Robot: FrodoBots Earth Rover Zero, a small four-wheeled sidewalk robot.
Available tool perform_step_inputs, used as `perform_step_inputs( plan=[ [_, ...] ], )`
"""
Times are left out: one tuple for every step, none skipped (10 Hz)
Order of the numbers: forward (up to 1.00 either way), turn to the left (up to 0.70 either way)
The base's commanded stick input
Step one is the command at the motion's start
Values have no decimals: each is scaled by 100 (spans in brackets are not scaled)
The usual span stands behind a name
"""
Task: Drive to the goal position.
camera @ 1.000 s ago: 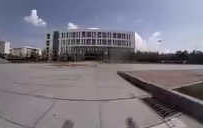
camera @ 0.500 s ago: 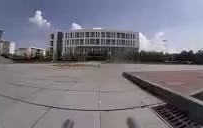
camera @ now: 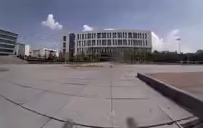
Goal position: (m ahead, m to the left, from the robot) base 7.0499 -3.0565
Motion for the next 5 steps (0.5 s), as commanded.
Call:
perform_step_inputs(
  plan=[
    [70, 35],
    [70, 5],
    [70, 3],
    [70, 2],
    [70, 2]
  ],
)
